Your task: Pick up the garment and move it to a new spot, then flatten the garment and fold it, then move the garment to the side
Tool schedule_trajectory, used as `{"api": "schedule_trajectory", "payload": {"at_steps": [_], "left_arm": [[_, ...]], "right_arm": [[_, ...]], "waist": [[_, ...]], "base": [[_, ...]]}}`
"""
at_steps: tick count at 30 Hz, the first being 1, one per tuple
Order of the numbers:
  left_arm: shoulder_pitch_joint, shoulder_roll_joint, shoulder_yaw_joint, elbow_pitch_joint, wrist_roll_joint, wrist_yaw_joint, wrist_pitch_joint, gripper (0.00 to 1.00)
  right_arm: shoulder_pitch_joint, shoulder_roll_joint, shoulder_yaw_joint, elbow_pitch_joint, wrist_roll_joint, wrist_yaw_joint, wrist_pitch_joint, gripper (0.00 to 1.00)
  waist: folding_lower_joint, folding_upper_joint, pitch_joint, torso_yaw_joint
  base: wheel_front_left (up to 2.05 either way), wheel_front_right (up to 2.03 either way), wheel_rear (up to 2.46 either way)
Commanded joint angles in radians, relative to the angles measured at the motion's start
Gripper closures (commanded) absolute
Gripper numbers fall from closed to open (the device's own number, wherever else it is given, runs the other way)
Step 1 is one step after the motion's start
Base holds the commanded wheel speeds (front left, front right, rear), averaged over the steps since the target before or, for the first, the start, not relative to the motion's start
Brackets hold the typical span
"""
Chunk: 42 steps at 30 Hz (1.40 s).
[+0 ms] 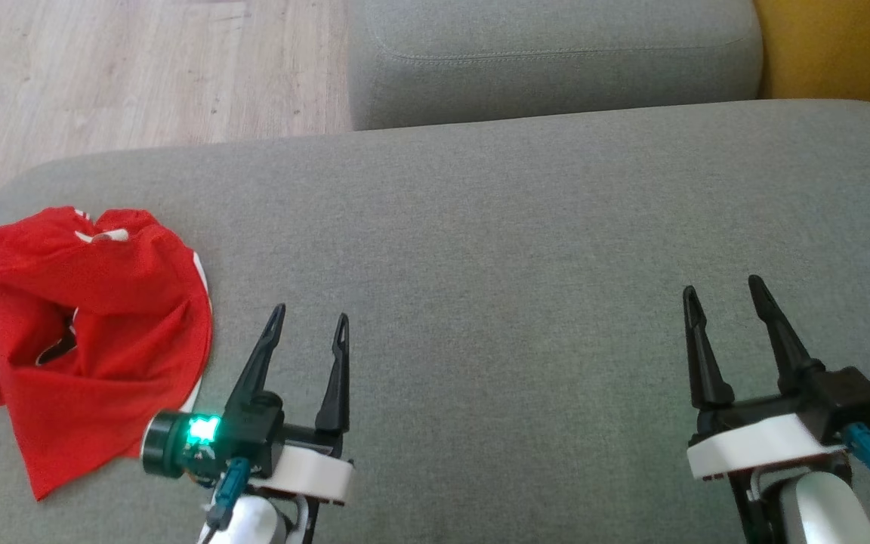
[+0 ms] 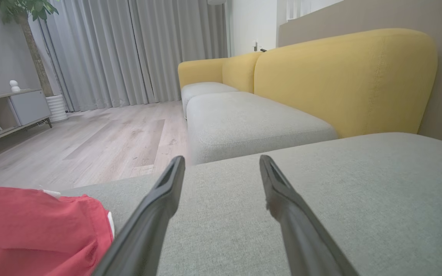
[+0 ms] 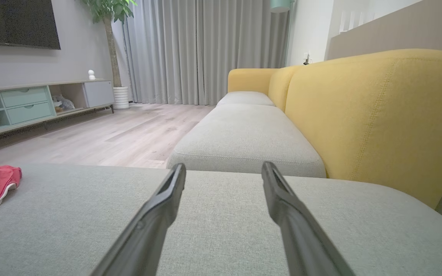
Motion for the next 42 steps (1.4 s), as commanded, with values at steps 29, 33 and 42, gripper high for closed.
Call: {"api": "schedule_trajectory", "payload": {"at_steps": [29,33,42], "left_arm": [[0.046,-0.141,0.283,0.032,0.041,-0.242,-0.065,0.0],[0.051,-0.145,0.302,0.044,0.055,-0.243,-0.065,0.0],[0.054,-0.147,0.338,0.06,0.084,-0.234,-0.065,0.0]], "right_arm": [[0.0,-0.009,0.059,0.052,0.163,-0.001,-0.066,0.0],[-0.001,-0.009,0.064,0.048,0.17,-0.001,-0.066,0.0],[0.01,-0.009,0.094,0.042,0.181,-0.001,-0.066,0.0]], "waist": [[0.0,0.0,-0.005,0.002],[0.0,0.0,-0.009,0.014],[0.0,0.0,-0.023,0.094]], "base": [[0.0,0.0,0.0],[0.0,0.0,0.0],[0.0,0.0,0.0]]}}
